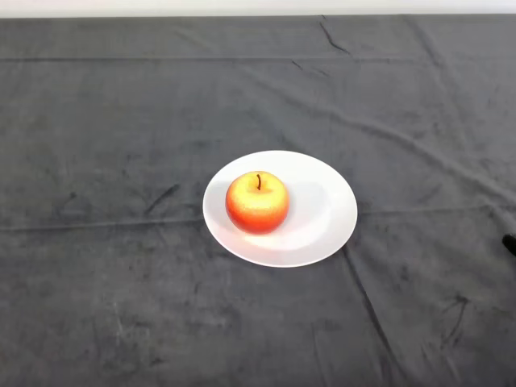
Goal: Move the apple to the plate
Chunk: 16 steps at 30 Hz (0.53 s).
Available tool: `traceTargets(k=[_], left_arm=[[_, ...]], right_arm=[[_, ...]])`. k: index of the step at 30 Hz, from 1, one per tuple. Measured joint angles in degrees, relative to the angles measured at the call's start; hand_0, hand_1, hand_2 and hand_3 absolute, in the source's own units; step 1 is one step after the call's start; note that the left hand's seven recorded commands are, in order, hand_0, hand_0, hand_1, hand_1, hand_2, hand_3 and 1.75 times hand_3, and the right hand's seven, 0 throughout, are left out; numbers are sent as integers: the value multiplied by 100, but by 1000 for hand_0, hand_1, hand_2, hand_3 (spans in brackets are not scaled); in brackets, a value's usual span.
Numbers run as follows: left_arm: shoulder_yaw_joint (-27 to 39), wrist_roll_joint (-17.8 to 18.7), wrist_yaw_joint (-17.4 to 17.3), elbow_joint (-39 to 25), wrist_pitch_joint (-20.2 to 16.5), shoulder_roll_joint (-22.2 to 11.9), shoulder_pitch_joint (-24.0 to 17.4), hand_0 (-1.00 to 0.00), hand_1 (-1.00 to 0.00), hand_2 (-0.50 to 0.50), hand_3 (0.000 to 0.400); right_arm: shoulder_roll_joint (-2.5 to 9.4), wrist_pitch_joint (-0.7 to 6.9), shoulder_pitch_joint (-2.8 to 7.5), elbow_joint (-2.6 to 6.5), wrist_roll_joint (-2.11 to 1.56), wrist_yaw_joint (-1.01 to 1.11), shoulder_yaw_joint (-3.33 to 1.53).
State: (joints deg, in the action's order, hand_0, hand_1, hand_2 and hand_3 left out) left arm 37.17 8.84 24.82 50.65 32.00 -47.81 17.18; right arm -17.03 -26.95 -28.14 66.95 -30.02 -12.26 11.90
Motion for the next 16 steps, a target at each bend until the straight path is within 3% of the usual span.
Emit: traceTargets(k=[16], left_arm=[[0,0,-15,0,0,0,6,0,0,0,0]], right_arm=[[0,0,0,0,0,0,0]])
